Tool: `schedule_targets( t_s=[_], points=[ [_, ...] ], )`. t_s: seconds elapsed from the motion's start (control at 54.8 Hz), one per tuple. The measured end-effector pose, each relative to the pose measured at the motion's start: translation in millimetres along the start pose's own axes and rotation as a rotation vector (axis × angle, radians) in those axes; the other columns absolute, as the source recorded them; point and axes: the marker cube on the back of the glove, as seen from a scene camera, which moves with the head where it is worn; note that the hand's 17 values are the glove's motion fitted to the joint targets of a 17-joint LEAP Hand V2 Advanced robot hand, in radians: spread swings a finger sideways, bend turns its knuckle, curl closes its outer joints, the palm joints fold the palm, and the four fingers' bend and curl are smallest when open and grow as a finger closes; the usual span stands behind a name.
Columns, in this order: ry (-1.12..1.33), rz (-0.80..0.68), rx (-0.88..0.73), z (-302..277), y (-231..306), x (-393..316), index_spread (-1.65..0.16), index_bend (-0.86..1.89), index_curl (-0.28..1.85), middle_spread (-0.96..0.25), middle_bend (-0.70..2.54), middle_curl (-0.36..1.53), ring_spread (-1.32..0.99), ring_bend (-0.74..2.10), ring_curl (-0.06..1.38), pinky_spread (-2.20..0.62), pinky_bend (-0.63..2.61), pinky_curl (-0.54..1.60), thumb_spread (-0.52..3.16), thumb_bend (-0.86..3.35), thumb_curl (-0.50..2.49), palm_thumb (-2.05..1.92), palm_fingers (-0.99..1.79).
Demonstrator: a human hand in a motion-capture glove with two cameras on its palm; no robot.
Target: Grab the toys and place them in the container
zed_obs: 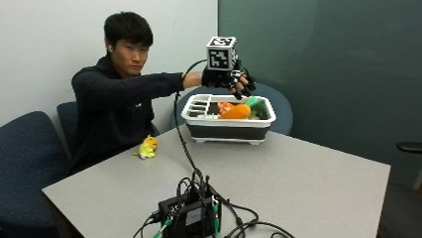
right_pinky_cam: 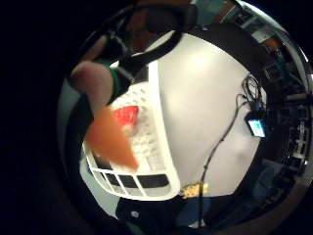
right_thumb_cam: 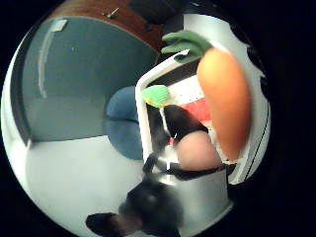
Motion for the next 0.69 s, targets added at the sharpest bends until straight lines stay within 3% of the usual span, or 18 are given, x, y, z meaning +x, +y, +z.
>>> schedule_targets(
  t_s=[0.183, 0.347, 0.493, 0.694],
  points=[
    [-0.036, -0.076, 0.052, -11, 17, 31, -0.10, 0.18, 0.39, -0.08, 0.40, 0.65, -0.17, 0.98, 0.39, -0.13, 1.17, 0.44, 1.31, -0.02, 0.64, 0.13, 0.01],
    [-0.067, -0.291, -0.001, -21, 60, 47, -0.13, 0.22, 0.41, -0.08, 0.39, 0.61, -0.15, 0.87, 0.35, -0.07, 1.06, 0.39, 1.40, 0.01, 0.55, 0.15, -0.04],
    [-0.026, -0.305, 0.008, -49, 92, 95, -0.15, 0.21, 0.43, -0.06, 0.33, 0.57, -0.13, 0.74, 0.31, -0.04, 0.97, 0.35, 1.43, 0.00, 0.50, 0.16, -0.07],
    [0.105, -0.317, -0.149, -60, 152, 138, -0.18, 0.16, 0.42, -0.03, 0.25, 0.52, -0.10, 0.61, 0.27, -0.02, 0.90, 0.33, 1.41, -0.01, 0.45, 0.17, -0.09]
  ],
)
